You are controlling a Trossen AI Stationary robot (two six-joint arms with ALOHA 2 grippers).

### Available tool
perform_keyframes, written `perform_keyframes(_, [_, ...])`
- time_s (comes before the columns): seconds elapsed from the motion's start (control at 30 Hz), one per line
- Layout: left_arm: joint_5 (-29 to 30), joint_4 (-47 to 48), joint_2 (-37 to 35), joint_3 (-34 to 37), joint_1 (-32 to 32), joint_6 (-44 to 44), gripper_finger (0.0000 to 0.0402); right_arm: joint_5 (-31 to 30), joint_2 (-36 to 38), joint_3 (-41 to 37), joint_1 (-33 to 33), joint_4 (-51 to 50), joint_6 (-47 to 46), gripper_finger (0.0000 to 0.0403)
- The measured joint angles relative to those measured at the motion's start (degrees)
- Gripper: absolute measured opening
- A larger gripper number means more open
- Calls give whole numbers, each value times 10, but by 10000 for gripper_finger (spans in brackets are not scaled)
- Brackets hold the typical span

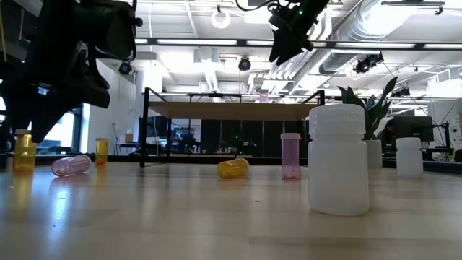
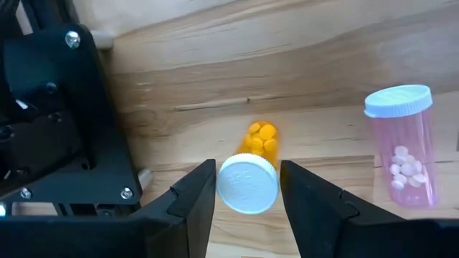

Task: Pick and place medicine bottles onto shelf by color
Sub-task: Put the bottom left orange pill bottle on the shelf

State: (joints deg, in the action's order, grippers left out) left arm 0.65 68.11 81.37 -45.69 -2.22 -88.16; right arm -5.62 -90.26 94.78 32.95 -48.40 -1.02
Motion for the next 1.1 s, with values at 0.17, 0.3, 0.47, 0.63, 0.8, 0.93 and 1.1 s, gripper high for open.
perform_keyframes(0.17, [-4,-5,4,0,0,3,138,0,0,0,0,0,0,179])
perform_keyframes(0.3, [-9,-5,4,0,0,18,120,0,0,0,0,0,0,179])
perform_keyframes(0.47, [-11,-6,4,0,0,35,104,0,0,0,0,0,0,179])
perform_keyframes(0.63, [-21,-6,2,-5,0,66,114,0,0,0,0,0,0,179])
perform_keyframes(0.8, [-21,-4,-14,-39,8,125,114,0,0,0,0,0,-5,179])
perform_keyframes(0.93, [-20,1,-36,-79,27,193,110,0,0,0,0,0,-5,179])
perform_keyframes(1.1, [-13,23,-61,-133,71,293,114,0,0,0,0,0,-27,179])
